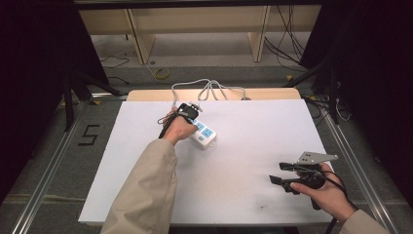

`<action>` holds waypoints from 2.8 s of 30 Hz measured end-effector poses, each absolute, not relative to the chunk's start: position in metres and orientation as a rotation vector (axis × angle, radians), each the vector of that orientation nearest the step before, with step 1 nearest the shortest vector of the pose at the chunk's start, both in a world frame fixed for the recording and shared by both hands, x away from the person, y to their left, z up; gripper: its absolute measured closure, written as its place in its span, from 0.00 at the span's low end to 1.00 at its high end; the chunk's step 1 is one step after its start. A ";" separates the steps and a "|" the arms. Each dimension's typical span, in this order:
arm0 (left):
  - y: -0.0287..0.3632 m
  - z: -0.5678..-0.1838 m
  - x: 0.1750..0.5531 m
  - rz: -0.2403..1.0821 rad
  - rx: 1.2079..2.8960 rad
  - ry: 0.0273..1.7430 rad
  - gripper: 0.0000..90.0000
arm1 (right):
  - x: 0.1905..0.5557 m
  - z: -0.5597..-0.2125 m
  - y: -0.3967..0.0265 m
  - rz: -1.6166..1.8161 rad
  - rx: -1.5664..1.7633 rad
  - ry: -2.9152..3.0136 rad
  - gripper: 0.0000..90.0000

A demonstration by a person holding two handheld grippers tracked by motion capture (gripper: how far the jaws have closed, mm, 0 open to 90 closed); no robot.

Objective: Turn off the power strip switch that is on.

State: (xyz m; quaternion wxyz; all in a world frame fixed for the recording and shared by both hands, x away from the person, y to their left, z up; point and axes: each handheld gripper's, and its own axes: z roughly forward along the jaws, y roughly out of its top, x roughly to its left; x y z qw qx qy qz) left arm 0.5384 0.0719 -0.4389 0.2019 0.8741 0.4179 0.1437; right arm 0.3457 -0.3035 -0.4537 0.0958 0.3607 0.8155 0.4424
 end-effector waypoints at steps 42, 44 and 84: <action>0.068 -0.438 0.540 0.391 2.459 1.170 1.00 | 0.345 -0.453 -0.304 1.312 1.061 2.417 0.35; 0.064 -0.438 0.540 0.404 2.483 1.155 1.00 | 0.345 -0.453 -0.304 1.310 1.062 2.417 0.35; 0.066 -0.440 0.539 0.436 2.495 1.157 1.00 | 0.344 -0.453 -0.303 1.311 1.055 2.421 0.35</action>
